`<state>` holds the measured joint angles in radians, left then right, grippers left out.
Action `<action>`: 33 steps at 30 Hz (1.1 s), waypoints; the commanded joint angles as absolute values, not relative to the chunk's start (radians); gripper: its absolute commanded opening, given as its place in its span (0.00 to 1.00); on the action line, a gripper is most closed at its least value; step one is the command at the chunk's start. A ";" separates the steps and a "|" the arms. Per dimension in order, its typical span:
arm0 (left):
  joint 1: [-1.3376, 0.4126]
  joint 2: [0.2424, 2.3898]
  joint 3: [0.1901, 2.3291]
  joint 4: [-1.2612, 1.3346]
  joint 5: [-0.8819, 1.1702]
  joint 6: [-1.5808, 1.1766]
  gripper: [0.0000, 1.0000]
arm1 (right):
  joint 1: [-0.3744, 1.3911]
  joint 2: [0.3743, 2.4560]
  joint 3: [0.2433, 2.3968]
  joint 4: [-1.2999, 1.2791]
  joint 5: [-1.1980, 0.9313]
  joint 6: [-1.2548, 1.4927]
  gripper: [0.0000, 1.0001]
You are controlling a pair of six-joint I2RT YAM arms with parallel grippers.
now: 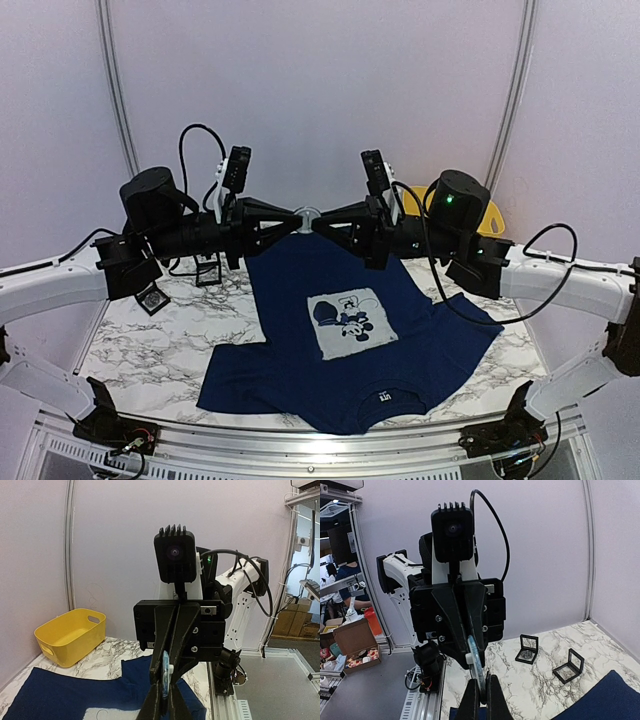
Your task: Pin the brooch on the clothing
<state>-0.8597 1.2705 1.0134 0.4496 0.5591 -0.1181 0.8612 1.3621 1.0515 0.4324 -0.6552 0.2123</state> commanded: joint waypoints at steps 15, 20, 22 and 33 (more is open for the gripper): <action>-0.864 1.248 1.005 0.446 0.549 -0.110 0.00 | 0.876 1.393 1.153 0.365 -0.644 0.190 0.28; -0.864 1.247 1.006 0.446 0.557 -0.104 0.00 | 0.875 1.400 1.149 0.350 -0.656 0.184 0.27; -0.864 1.247 1.008 0.446 0.561 -0.104 0.00 | 0.875 1.402 1.148 0.345 -0.655 0.181 0.25; -0.864 1.244 1.007 0.446 0.580 -0.092 0.00 | 0.875 1.399 1.145 0.321 -0.637 0.173 0.09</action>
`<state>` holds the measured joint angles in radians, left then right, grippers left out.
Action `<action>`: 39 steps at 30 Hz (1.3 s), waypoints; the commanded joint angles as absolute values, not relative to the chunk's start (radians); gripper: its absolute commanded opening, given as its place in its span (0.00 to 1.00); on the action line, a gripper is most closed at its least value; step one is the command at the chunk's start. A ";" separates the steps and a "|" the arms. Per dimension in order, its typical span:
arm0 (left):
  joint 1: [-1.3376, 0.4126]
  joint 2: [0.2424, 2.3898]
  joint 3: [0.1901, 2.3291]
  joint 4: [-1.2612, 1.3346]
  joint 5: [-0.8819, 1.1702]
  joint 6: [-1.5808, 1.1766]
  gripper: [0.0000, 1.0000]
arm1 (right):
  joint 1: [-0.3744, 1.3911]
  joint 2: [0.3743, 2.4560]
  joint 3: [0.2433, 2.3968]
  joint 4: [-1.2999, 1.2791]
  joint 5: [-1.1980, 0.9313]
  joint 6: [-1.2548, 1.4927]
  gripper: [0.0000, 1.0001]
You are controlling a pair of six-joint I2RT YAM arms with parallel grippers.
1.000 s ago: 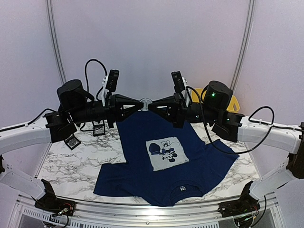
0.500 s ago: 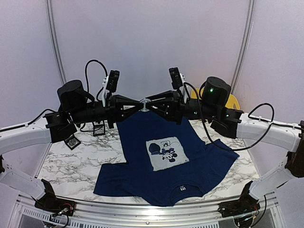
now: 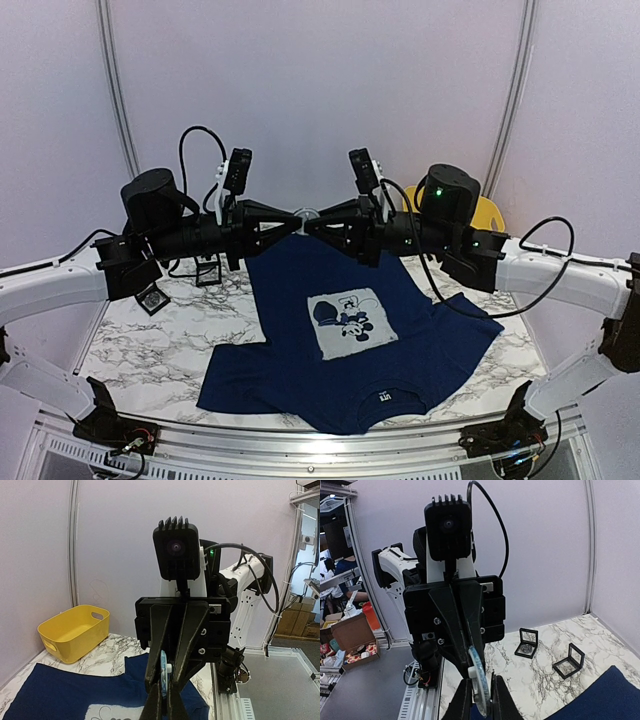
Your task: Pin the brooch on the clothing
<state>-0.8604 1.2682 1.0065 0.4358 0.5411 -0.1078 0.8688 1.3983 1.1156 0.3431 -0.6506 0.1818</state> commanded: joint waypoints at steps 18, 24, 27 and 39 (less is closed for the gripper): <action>-0.949 1.277 1.053 0.263 0.579 0.113 0.00 | 0.874 1.497 1.340 0.006 -0.558 0.104 0.03; -0.965 1.273 1.064 0.235 0.574 0.139 0.00 | 0.871 1.528 1.386 -0.074 -0.550 0.080 0.06; -0.965 1.261 1.062 0.235 0.538 0.138 0.00 | 0.871 1.526 1.384 -0.079 -0.573 0.051 0.10; -0.945 1.229 1.071 0.141 0.358 0.201 0.00 | 0.868 1.324 1.266 -0.332 -0.766 -0.336 0.65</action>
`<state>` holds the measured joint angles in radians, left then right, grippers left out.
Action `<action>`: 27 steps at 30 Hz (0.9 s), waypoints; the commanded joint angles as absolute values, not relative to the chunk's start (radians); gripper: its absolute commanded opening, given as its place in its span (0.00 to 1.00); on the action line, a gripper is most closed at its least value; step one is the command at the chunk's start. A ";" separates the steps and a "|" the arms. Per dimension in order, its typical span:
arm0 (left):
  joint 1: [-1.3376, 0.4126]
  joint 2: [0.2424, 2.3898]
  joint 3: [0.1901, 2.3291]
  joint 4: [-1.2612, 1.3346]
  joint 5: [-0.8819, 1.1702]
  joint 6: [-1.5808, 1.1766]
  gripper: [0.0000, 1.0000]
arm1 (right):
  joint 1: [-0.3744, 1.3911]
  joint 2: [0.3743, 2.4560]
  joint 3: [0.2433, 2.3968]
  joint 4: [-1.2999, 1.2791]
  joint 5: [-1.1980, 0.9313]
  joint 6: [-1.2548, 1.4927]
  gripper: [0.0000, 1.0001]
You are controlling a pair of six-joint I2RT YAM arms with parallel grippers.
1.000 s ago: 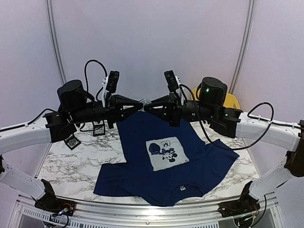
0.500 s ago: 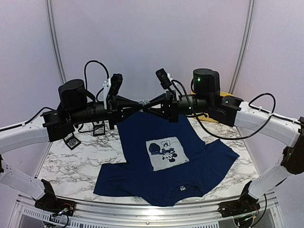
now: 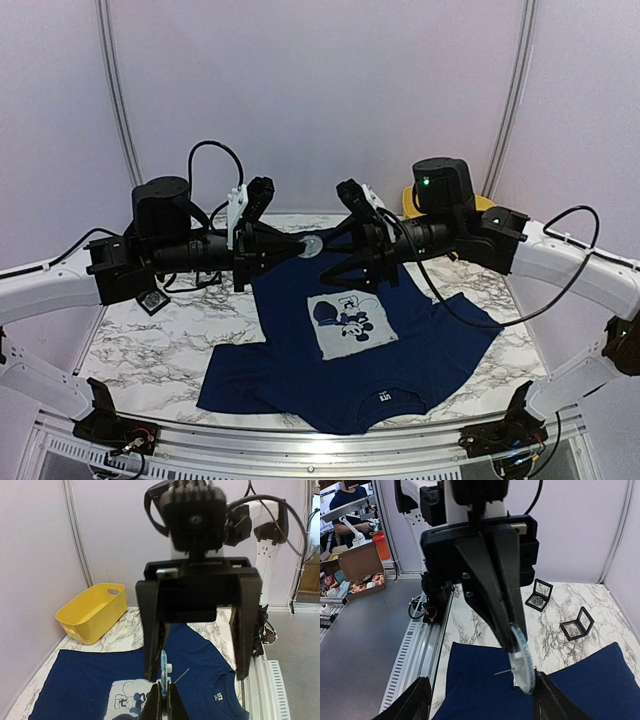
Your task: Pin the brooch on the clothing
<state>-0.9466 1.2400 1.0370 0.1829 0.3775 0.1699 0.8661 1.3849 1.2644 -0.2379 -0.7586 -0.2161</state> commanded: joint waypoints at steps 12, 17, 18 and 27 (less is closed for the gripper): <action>-0.945 1.205 1.058 0.177 0.411 0.181 0.00 | 0.843 1.276 1.176 -0.009 -0.581 -0.166 0.26; -0.945 1.218 1.069 0.163 0.401 0.182 0.00 | 0.850 1.307 1.196 0.034 -0.692 -0.141 0.28; -0.945 1.218 1.068 0.164 0.402 0.182 0.00 | 0.850 1.311 1.195 0.040 -0.698 -0.135 0.28; -0.945 1.219 1.069 0.167 0.406 0.179 0.00 | 0.856 1.362 1.219 0.018 -0.696 -0.116 0.13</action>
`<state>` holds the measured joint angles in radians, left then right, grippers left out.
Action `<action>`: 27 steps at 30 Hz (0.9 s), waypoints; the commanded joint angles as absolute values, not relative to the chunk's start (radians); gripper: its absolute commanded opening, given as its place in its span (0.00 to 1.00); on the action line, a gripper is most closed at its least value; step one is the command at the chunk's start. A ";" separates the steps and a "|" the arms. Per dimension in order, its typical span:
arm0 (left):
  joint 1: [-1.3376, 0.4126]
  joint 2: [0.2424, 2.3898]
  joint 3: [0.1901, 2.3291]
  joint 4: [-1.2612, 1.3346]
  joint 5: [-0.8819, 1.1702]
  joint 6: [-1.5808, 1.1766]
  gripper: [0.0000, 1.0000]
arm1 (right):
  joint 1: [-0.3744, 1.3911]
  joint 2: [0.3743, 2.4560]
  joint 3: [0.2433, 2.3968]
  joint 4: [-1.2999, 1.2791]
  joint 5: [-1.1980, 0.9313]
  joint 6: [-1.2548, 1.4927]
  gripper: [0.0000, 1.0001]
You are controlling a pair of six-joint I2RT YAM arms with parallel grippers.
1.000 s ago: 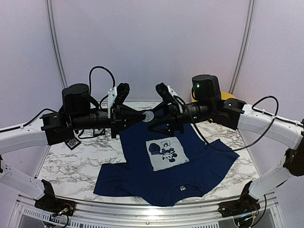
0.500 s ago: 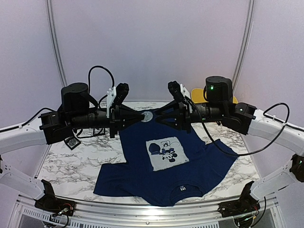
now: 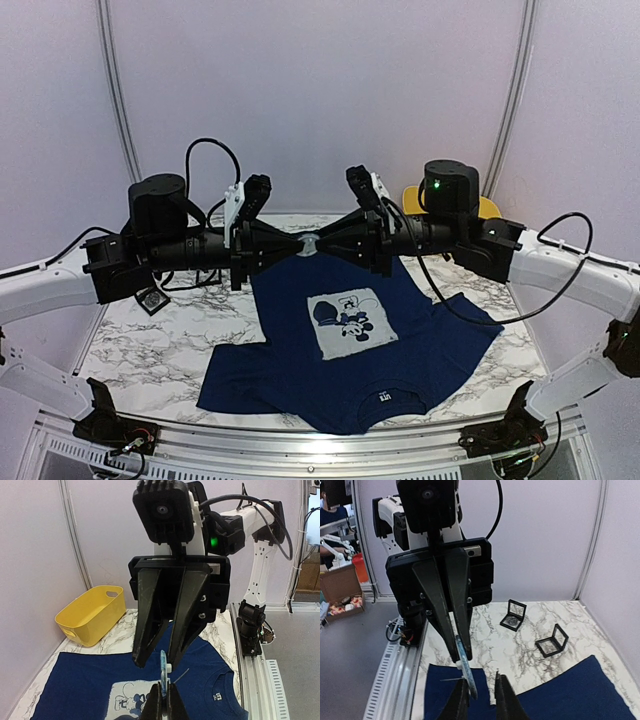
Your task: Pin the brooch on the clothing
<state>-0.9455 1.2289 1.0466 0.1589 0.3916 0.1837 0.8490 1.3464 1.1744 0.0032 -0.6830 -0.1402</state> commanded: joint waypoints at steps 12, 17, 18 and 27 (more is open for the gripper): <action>-0.890 1.219 0.976 0.166 -0.059 -0.080 0.95 | 0.836 1.331 1.095 0.034 -0.234 -0.050 0.00; -0.805 1.250 0.853 0.016 -0.240 -0.235 0.69 | 0.830 1.324 0.908 0.109 -0.005 -0.049 0.00; -0.808 1.290 0.849 -0.036 -0.228 -0.208 0.52 | 0.827 1.325 0.878 0.137 0.023 -0.039 0.00; -0.876 1.621 0.896 -0.072 -0.212 0.020 0.23 | 0.780 1.396 0.723 0.270 -0.058 0.063 0.00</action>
